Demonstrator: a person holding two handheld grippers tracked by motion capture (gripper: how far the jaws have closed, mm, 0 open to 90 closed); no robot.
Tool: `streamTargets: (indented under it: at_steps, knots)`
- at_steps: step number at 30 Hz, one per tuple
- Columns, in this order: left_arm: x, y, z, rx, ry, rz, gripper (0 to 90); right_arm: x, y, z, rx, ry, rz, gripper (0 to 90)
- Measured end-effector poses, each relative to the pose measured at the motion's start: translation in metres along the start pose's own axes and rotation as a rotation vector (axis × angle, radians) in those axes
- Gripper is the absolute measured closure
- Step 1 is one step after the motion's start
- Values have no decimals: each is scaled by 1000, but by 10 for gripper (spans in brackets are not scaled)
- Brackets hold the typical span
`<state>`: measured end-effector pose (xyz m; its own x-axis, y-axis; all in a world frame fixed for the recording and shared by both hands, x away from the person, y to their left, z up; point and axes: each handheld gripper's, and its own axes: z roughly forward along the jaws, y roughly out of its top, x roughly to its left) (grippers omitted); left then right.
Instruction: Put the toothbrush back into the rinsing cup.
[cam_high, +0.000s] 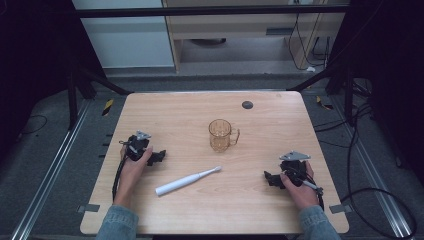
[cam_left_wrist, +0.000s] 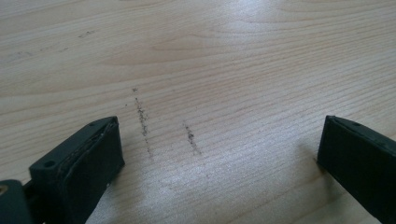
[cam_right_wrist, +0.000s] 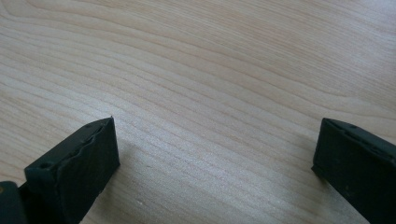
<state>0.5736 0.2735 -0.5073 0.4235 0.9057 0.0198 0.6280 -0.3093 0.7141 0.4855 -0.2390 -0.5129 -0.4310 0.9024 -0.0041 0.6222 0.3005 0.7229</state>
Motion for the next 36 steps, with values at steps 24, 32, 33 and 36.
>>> streamTargets:
  at_steps: [24, 32, 33, 36]
  knots:
    - [-43, 31, -81, -33, 13, 176, 46, 0, 0, 0, 0, 3, -3, 4]
    - [-67, 36, -83, -18, 17, 241, 27, 0, 0, 0, 0, 2, -3, 3]
    - [-70, 36, -83, -23, 5, 242, 29, 0, 0, 0, 0, 3, -3, 3]
    - [-79, 36, -83, -1, -12, 279, 35, 0, 0, 0, 0, 3, -3, 3]
